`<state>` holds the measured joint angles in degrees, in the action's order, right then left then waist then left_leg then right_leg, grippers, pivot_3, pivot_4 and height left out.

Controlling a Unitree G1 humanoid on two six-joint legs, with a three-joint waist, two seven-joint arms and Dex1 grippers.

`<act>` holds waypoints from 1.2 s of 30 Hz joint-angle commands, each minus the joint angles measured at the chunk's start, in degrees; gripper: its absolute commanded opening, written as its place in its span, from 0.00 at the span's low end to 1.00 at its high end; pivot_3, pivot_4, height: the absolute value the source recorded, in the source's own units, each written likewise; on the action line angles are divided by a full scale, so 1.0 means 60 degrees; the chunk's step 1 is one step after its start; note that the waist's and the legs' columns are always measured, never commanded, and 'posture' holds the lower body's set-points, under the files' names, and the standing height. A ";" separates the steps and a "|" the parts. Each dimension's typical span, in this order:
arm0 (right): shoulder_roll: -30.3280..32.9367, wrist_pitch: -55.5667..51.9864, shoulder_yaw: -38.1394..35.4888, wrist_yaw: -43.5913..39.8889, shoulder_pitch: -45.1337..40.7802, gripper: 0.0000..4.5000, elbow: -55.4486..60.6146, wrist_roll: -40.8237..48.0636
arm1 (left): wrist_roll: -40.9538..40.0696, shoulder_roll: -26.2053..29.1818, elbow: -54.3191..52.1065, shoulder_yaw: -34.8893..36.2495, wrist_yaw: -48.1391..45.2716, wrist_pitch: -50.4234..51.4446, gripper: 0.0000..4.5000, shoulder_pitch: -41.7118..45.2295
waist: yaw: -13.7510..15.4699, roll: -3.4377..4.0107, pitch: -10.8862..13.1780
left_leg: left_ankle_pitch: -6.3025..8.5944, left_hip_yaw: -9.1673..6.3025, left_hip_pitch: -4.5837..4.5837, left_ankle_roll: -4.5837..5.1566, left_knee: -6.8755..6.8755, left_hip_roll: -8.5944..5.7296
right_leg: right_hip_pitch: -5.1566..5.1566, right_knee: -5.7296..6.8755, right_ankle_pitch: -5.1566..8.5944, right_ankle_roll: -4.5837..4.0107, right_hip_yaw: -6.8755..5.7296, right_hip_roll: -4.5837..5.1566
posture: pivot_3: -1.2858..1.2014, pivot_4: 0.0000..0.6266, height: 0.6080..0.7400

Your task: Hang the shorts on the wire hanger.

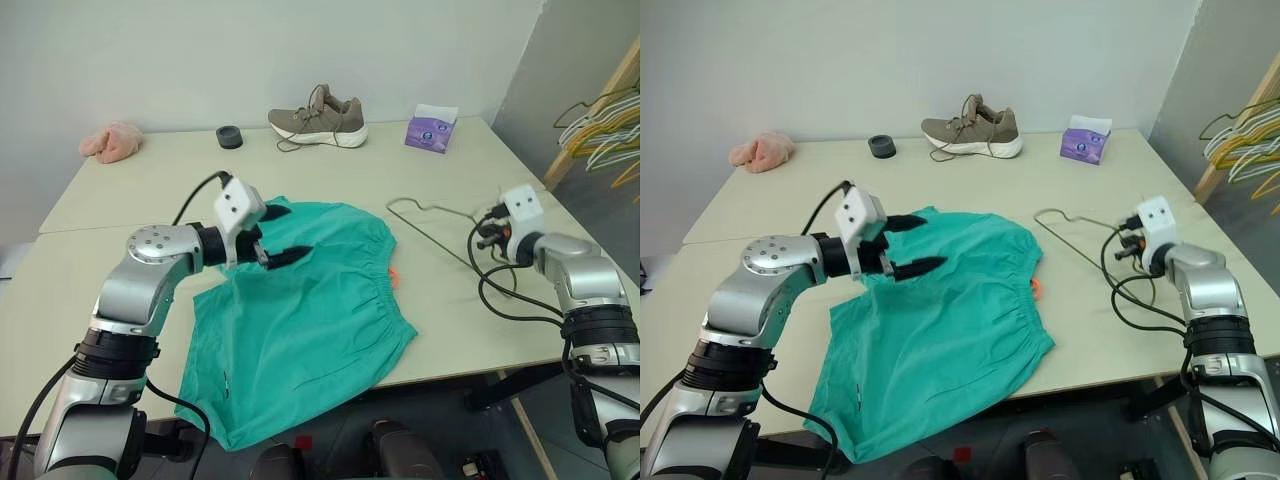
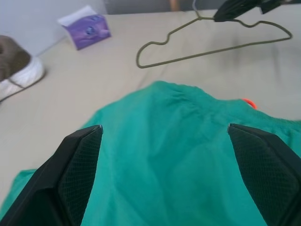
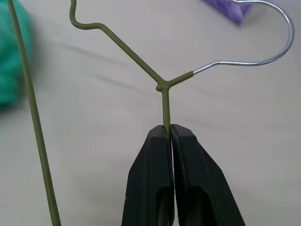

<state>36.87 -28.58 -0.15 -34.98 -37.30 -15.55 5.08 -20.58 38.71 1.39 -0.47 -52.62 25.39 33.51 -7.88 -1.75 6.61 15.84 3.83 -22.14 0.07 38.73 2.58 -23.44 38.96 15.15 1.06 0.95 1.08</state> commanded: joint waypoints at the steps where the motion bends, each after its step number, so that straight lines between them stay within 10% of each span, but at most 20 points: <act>1: 0.0452 0.1448 0.0641 -0.0658 0.0270 0.01 0.1363 -0.0553 | -0.0554 0.0011 0.0453 0.0695 0.0116 0.0765 1.00 0.0553 | 0.0009 0.0000 0.0000 | 0.0001 -0.0001 -0.0003 -0.0003 0.0001 -0.0003 | 0.0000 0.0000 0.0001 0.0002 -0.0001 0.0001 | 0.46 0.12 1.00; 13: 0.0444 0.5389 0.2153 -0.1541 -0.0258 0.01 0.2896 -0.1994 | -0.1598 0.0976 -0.0246 0.0009 -0.1724 0.3520 1.00 0.0009 | -0.0023 0.0000 0.0000 | 0.0005 0.0001 -0.0024 -0.0017 0.0009 -0.0011 | -0.0018 0.0003 0.0009 0.0014 0.0000 0.0012 | 0.46 0.11 1.00; 28: -0.0203 0.5953 0.2325 -0.2094 -0.0408 0.01 0.3757 -0.1804 | -0.1760 0.0756 -0.0825 -0.0372 -0.2124 0.3730 1.00 -0.0537 | -0.0012 -0.0001 0.0000 | 0.0004 -0.0003 -0.0025 -0.0019 0.0019 -0.0012 | -0.0017 0.0010 0.0003 0.0005 -0.0002 0.0013 | 0.46 0.11 1.00; 36: -0.0407 0.5766 0.2277 -0.2179 -0.0355 0.00 0.3978 -0.1664 | -0.1872 0.0790 -0.1059 -0.0448 -0.2301 0.3831 0.53 -0.0723 | -0.0015 0.0000 0.0000 | 0.0004 -0.0003 -0.0025 -0.0019 0.0020 -0.0012 | -0.0017 0.0010 0.0003 0.0004 0.0000 0.0013 | 0.45 0.11 1.00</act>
<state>34.72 5.84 14.76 -47.95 -38.83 6.21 -5.64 -30.54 42.96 -2.71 -3.17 -65.71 48.30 29.37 -7.97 -1.75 6.61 15.86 3.82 -22.29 -0.04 38.85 2.51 -23.54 39.02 15.17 1.08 0.95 1.15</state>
